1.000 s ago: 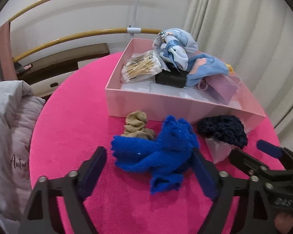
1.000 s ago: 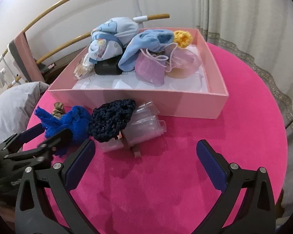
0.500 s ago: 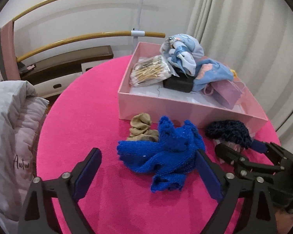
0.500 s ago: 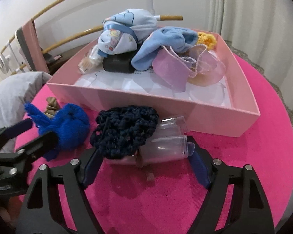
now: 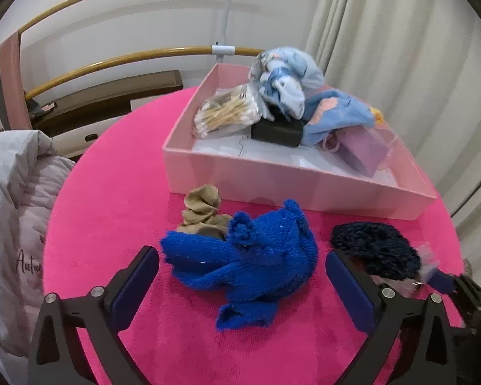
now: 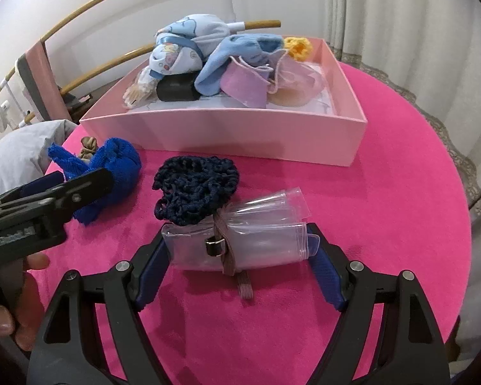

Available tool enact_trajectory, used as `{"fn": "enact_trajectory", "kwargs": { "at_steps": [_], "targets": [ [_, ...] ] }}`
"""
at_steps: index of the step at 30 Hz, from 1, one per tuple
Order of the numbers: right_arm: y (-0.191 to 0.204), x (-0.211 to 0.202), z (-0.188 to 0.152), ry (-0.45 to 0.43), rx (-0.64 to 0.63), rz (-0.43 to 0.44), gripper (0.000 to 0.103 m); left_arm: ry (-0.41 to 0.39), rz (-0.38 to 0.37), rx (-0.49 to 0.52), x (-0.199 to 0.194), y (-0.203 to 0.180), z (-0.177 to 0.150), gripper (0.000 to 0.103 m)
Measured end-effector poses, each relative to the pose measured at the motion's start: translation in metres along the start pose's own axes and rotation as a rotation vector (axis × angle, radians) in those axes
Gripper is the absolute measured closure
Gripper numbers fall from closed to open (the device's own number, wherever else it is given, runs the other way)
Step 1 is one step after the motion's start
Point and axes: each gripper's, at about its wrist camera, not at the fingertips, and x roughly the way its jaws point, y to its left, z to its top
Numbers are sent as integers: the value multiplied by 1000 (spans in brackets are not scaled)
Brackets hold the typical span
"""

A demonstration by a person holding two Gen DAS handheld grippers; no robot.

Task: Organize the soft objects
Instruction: 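Grasp the blue knitted toy with the left tool while the right tool grasps the clear bag, then carry the blue knitted toy and clear bag into the pink box and release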

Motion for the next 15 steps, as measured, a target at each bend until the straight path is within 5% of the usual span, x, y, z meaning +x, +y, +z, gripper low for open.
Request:
{"fn": "enact_trajectory", "kwargs": {
  "at_steps": [2,3,4,15],
  "targets": [
    [0,-3,0,1,-5,7,26,10,-3,-15,4,4,-3,26],
    [1,-5,-1,1,-12,7,26,7,-30,-25,1,6,-3,45],
    [1,-5,-2,3,-14,3,26,22,-47,-29,0,8,-4,49],
    [-5,-21,-20,3,21,19,26,17,-87,7,-31,31,-28,64]
  ]
}}
